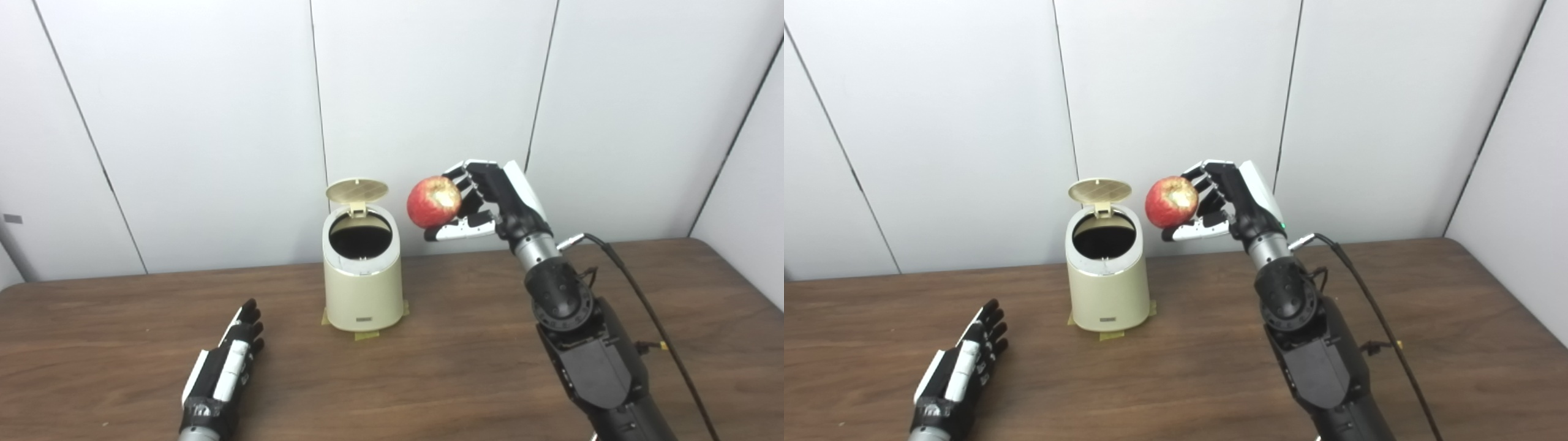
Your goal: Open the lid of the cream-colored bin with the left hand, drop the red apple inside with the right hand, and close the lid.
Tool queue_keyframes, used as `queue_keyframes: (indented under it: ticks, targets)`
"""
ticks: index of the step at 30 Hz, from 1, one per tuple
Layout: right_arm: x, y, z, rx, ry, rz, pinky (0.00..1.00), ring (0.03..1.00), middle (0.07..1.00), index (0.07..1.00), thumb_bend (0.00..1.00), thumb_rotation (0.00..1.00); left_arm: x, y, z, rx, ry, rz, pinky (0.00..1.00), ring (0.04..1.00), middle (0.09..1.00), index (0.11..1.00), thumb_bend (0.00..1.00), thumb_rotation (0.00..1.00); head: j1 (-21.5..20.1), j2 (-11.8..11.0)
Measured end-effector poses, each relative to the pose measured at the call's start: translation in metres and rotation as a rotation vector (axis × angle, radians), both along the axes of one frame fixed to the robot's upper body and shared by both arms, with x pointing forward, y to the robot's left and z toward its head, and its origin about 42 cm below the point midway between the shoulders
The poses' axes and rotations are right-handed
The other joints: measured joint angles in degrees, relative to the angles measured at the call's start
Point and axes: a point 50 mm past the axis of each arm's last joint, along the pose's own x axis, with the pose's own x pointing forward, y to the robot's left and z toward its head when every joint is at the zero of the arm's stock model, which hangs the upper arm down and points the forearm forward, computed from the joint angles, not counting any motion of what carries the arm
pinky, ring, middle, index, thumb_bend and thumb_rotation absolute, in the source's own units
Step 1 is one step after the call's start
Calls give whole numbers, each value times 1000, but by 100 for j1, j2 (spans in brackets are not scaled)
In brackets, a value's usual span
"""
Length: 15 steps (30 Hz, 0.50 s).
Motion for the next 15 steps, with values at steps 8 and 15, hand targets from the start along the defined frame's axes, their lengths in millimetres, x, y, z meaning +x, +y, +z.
queue_keyframes:
  ticks: [8,15]
  targets:
    - [3,22,-3,16,20,45,285,337,432,527,523,0,0,-4,-1,4,-4,7,1000,1000,1000,1000,948,807,140,35]
    - [12,34,-8,-22,50,49,265,326,430,524,524,0,0,-10,-1,1,-3,13,1000,1000,1000,1000,951,811,264,70]
